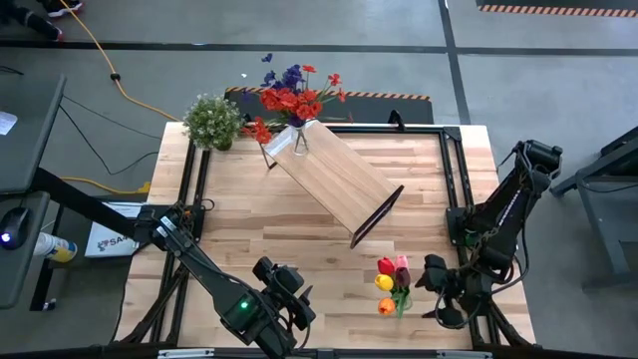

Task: Pick and place flowers into a vace then onto a shelf
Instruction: Put the transparent vase on the shelf

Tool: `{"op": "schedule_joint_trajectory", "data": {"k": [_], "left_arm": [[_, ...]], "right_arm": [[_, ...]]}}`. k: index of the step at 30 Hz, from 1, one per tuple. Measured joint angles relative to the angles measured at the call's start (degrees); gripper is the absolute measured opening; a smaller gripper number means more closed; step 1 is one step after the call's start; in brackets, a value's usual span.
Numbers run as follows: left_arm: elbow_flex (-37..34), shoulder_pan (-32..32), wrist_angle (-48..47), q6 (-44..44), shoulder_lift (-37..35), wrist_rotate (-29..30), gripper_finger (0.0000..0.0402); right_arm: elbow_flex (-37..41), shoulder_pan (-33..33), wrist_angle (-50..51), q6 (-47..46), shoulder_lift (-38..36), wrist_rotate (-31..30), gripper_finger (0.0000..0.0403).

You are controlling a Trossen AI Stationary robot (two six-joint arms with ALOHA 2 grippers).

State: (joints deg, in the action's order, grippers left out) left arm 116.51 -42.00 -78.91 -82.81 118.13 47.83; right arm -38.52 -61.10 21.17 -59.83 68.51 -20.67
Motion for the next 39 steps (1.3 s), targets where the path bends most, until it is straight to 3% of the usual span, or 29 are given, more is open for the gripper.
{"op": "schedule_joint_trajectory", "data": {"k": [6, 21, 27, 39], "left_arm": [[0.0, 0.0, 0.07, -0.01, 0.0, -0.93, 0.03], [0.0, 0.0, -0.02, 0.0, 0.0, -0.99, 0.0298], [0.0, 0.0, -0.04, 0.0, 0.0, -1.02, 0.0298], [0.0, 0.02, -0.01, -0.01, 0.0, -2.99, 0.0297]], "right_arm": [[0.02, 0.0, -0.01, 1.98, 0.0, -5.74, 0.0392], [0.02, 0.0, -5.09, 1.88, 8.31, -7.55, 0.0388], [0.04, 0.02, -6.66, 3.4, 9.74, -11.44, 0.0388], [0.04, 2.31, -12.69, 8.31, 11.69, -12.23, 0.0387]]}}
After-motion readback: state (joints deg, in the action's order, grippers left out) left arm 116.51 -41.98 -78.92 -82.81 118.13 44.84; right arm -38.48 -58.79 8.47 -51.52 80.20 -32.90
